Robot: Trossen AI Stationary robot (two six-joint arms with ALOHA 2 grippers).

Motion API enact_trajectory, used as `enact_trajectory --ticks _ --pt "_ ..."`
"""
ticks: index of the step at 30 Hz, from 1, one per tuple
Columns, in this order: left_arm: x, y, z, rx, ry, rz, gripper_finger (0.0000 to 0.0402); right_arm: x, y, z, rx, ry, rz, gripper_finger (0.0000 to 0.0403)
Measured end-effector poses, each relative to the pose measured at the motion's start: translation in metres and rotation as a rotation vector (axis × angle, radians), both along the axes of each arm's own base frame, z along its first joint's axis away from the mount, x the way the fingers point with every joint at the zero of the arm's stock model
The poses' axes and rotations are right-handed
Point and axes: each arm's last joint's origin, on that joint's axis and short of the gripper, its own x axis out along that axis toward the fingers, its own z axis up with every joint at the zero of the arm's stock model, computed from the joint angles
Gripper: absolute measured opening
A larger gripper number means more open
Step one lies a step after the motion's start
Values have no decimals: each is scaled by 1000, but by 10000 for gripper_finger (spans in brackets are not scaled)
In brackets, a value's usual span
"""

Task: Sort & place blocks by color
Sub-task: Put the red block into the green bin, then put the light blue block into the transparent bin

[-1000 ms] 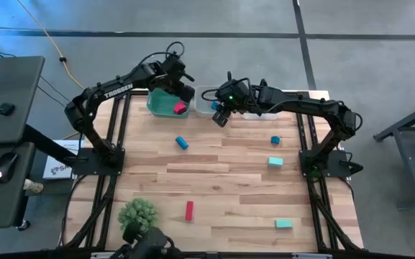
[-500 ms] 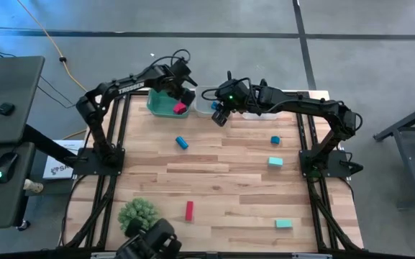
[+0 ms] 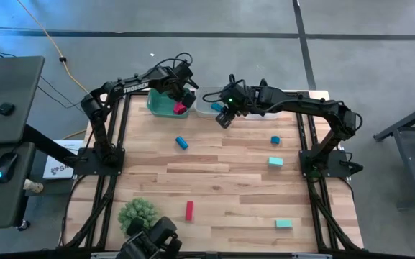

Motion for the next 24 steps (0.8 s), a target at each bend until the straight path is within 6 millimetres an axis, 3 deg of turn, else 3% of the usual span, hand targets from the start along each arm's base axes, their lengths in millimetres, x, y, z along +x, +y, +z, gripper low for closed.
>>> enact_trajectory --ticks 5,16,24 --pt "-1 0 0 1 21 -47 10 -10 5 -7 86 101 -41 147" --pt "0 0 0 -5 21 -117 80 -22 17 -15 199 247 -14 147" --pt "-10 4 10 39 44 -140 85 -39 35 -19 243 425 -147 147"
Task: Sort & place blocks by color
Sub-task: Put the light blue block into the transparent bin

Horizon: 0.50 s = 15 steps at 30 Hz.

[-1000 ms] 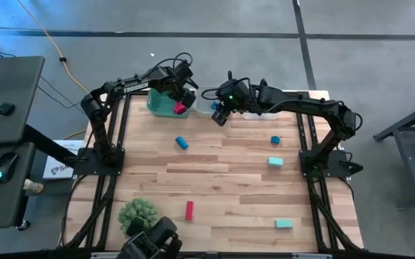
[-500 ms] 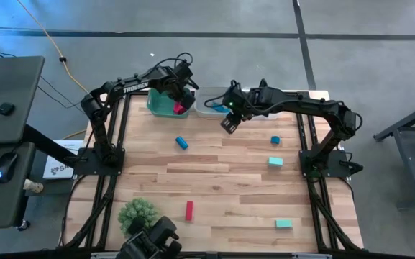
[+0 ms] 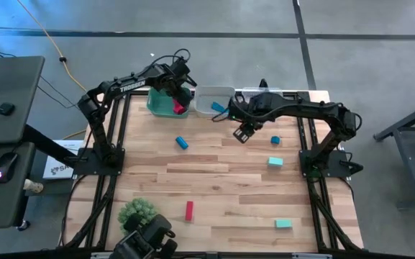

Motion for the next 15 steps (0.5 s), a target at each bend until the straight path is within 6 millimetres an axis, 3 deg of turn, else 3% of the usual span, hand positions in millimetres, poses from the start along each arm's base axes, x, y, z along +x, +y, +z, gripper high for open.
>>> enact_trajectory --ticks 15 --pt "-18 -9 40 79 -78 -9 83 -8 52 -3 43 138 85 147"
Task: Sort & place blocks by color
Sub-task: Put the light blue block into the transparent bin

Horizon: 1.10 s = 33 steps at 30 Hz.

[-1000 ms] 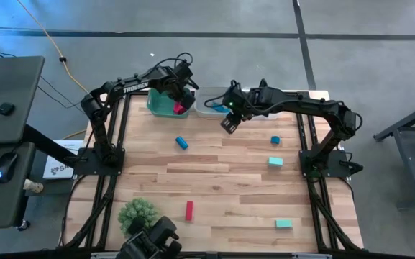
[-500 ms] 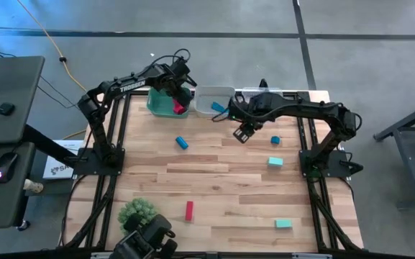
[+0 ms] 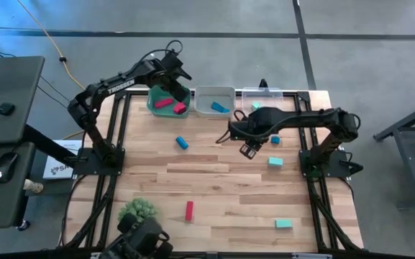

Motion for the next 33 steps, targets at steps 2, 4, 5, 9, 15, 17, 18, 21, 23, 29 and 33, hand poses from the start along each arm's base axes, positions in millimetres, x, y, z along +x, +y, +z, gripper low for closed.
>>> enact_trajectory --ticks 2,4,5,9,15,17,18,21,23,29,33 --pt "-1 -2 5 4 -18 -15 83 -3 7 -6 1 45 30 147" --pt "-3 -6 11 11 -36 -31 83 -9 14 -13 1 93 55 147" --pt "-3 -7 14 15 -46 -36 83 -12 17 -17 1 113 65 147" --pt "-3 -14 23 34 -66 -50 83 -30 27 -33 6 172 73 147" --pt "-1 -19 25 37 -76 -62 83 -67 33 -43 68 137 25 147" --pt "0 -19 26 34 -82 -56 83 -79 33 -42 92 76 7 147" --pt "1 -20 26 34 -82 -57 83 -84 32 -41 103 46 1 147" --pt "3 -22 25 32 -84 -65 83 -100 31 -36 115 -50 -8 147" --pt "3 -22 25 31 -84 -67 83 -112 30 -33 136 -94 -6 147" --pt "3 -22 25 24 -99 -35 83 -142 28 -34 174 -206 28 147" --pt "4 -22 25 -3 -136 -12 83 -153 29 -47 230 -261 68 147"
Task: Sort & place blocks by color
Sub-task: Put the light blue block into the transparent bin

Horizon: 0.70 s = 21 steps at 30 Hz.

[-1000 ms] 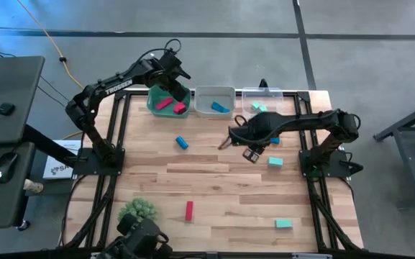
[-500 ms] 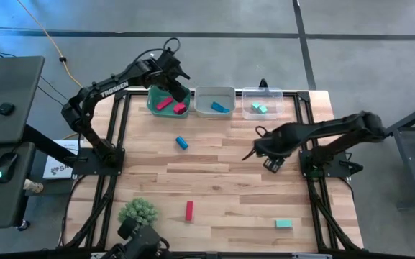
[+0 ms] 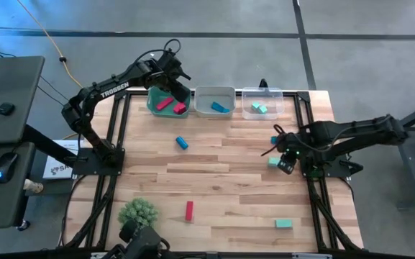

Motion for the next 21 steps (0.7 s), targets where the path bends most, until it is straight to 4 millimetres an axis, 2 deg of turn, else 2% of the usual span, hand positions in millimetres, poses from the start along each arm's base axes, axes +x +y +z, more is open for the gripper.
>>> enact_trajectory --ticks 8,12,18,21 --pt "5 -4 0 -54 -62 11 83 -3 3 -41 116 -8 65 147" --pt "8 -7 0 -56 -64 3 83 1 3 -42 85 -51 121 147" --pt "12 -11 0 -64 -72 6 83 1 0 -43 -85 -63 313 147" --pt "13 -13 0 -64 -72 0 83 1 0 -43 -85 -58 328 147"
